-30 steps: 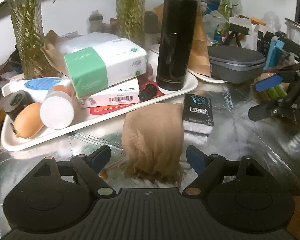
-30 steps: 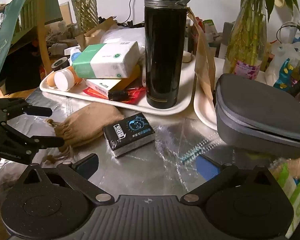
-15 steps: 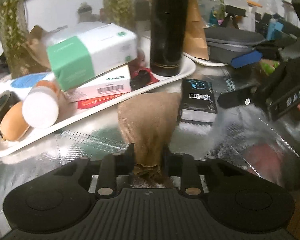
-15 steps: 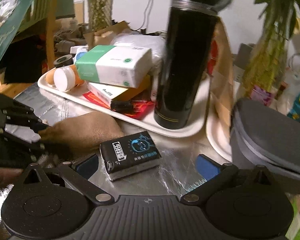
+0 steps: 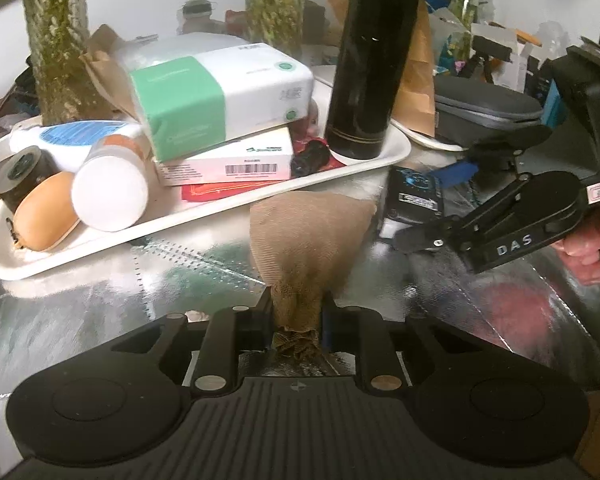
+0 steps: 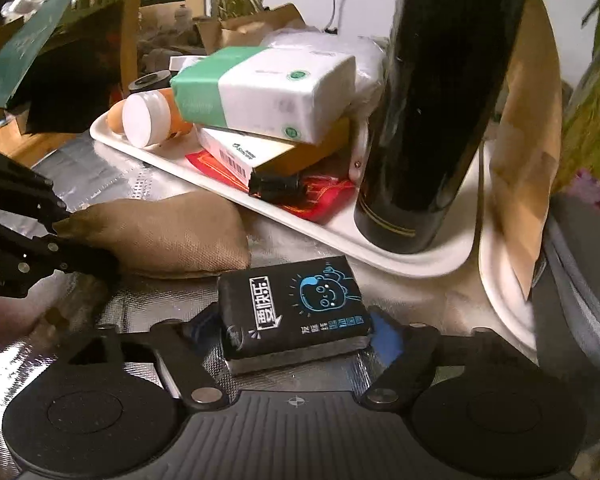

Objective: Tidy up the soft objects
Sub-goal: 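Close the left gripper on the tan pouch while the right gripper grasps the black tissue pack, then carry the pouch into the box and open the left gripper while the right gripper carries the black pack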

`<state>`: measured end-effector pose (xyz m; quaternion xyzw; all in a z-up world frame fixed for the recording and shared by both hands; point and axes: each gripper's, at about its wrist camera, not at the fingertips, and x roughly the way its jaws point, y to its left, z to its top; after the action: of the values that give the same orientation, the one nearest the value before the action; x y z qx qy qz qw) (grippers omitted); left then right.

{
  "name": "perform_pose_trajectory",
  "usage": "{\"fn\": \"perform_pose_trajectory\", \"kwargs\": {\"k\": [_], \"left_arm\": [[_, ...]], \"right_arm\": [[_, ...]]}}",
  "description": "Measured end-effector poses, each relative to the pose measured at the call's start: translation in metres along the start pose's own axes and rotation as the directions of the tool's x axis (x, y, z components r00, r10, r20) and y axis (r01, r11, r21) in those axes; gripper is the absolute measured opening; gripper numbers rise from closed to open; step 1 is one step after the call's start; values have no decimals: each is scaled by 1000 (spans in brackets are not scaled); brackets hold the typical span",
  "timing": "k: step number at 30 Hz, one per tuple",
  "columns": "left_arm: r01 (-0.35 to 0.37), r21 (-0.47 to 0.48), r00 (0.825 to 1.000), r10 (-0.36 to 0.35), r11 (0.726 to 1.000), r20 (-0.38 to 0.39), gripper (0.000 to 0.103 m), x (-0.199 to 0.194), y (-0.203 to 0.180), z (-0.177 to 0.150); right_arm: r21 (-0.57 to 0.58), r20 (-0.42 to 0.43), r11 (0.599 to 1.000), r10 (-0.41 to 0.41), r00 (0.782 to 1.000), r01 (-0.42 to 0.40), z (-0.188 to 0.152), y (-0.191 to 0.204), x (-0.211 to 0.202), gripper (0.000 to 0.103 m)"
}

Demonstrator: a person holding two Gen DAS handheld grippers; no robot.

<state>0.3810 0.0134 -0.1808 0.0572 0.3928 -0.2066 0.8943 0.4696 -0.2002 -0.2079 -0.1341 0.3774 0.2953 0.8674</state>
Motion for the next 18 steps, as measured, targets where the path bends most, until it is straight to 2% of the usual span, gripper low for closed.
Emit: {"fn": "perform_pose_trajectory", "kwargs": {"k": [6,12,18], "left_arm": [[-27,1,1000,26,1000,5,21,-11,1,-1],[-80,7,997,80,997,17,21,-34,2,-2],[-103,3,994,103,995,25,21,-58,-4,1]], "right_arm": [[7,-13,1000,2,1000,-2,2,-1,-17,75],[20,-17,1000,14,1000,-14,6,1,-50,75],[37,-11,999,40,999,-39,5,8,-87,75]]}}
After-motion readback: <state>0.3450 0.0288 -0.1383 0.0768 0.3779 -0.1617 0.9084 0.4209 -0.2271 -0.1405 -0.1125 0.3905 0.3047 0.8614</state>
